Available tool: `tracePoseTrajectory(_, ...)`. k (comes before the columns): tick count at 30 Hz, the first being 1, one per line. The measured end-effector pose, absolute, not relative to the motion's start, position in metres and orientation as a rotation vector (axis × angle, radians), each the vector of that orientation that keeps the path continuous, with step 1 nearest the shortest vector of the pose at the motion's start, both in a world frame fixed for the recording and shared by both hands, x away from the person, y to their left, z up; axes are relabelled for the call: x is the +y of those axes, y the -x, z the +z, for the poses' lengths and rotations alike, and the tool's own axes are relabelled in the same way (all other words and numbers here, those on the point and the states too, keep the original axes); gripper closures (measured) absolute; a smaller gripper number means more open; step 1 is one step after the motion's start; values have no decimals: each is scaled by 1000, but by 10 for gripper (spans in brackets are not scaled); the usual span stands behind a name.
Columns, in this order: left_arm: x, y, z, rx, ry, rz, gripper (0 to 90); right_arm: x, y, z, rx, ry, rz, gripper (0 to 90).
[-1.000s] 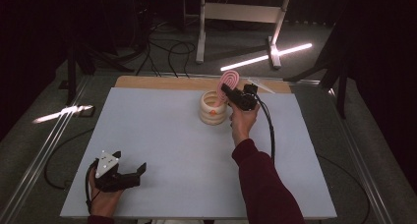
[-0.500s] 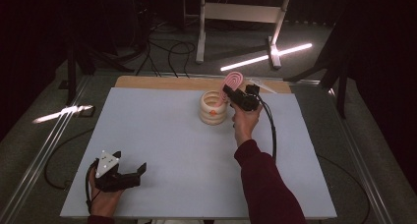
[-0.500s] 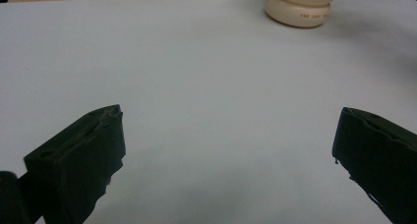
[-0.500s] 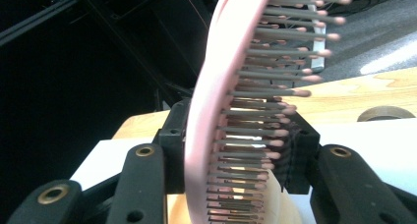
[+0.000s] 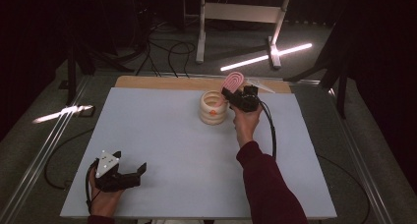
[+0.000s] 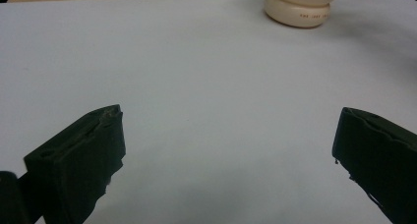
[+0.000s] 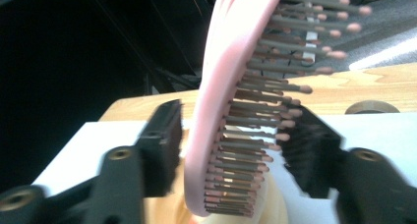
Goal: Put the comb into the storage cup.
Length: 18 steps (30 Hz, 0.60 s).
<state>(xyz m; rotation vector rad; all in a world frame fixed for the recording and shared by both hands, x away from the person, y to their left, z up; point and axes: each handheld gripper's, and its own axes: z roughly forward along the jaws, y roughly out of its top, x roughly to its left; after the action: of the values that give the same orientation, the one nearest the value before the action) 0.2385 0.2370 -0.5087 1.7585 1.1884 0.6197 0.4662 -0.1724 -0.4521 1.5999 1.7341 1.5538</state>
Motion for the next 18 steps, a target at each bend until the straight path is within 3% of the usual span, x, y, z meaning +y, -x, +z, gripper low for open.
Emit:
tracePoseTrajectory(2,237,-239,-509,1189,-1758,620,1,-172,-465,-452,1768,-1579,1526,322)
tracePoseTrajectory(7,237,-239,-509,1189,-1757,619,1,-172,-462,-451,1822,-1544,1457,237)
tracePoseTrajectory(18,237,-239,-508,1190,-1756,619,1,-170,-450,-451,1960,-1490,1334,130)
